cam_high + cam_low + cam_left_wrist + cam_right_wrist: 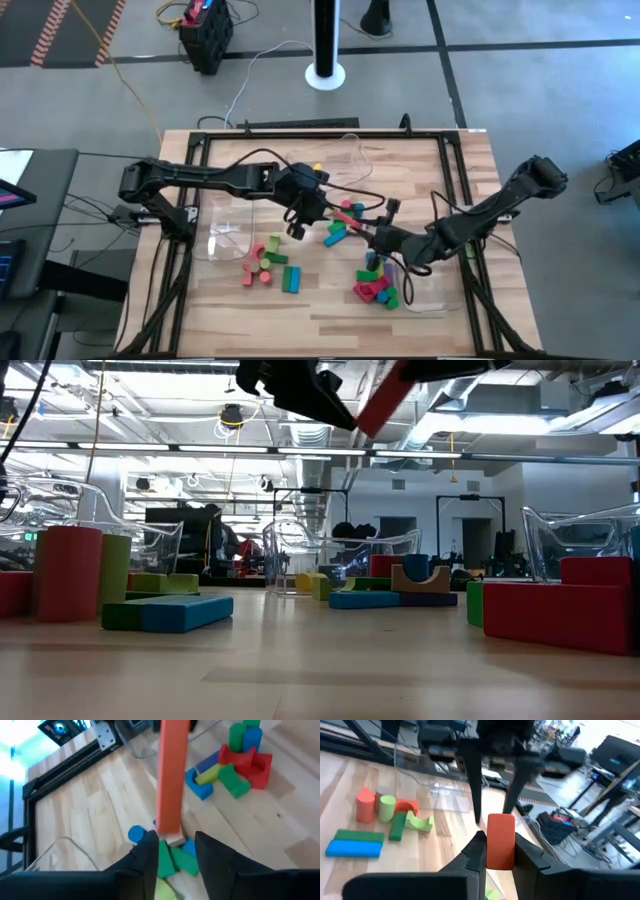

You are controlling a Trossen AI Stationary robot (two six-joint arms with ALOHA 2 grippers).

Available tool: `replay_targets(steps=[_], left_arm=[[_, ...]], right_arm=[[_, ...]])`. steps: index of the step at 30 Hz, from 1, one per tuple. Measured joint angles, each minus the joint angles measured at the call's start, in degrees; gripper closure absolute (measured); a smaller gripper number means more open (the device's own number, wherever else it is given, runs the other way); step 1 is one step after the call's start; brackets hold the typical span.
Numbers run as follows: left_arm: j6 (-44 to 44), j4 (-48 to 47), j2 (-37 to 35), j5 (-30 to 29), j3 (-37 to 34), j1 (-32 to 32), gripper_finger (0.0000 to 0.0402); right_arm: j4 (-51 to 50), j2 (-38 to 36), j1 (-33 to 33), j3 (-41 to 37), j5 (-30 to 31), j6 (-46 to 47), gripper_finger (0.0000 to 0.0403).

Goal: Sort blocks by size
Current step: Put the orange rectangular block into the right transparent bin

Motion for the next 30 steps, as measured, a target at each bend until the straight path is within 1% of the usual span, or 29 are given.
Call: replay_targets(steps=[4,8,11,14,19,21,25,30], left_arm=[[0.41,-1.31,-1.20,-2.99,-0.04,0.02,0.0241],[0.18,-2.79,-3.46,-4.58,-0.01,0.02,0.0215],[-0.48,-7.69,-5.54,-4.91,-0.02,0.02,0.0204],[-2.30,-12.92,-7.47,-4.91,0.00,0.02,0.0201],[-7.45,-21.36,-8.94,-3.45,-0.06,0.02,0.0201],[-9.13,-21.24,-9.07,-3.10,-0.93,-0.24,0.0201],[-9.64,-21.02,-9.49,-2.15,-4.40,-1.60,0.0200],[-9.64,-17.37,-9.39,-1.37,-8.37,-3.18,0.0200]], right_arm=[[-10.40,-2.75,2.28,1.97,0.92,7.19,0.0318],[-24.27,-5.54,4.83,4.64,0.79,17.27,0.0318],[-36.37,-7.32,7.07,7.15,0.21,26.58,0.0318],[-49.07,-8.61,9.11,9.43,-4.11,36.61,0.0318],[-61.90,-10.15,11.42,11.02,-14.56,49.54,0.0313],[-65.27,-10.38,11.89,11.05,-18.80,53.99,0.0308],[-72.61,-10.17,12.93,11.09,-24.39,61.65,0.0308],[-76.84,-10.20,13.35,11.09,-30.03,67.98,0.0308]])
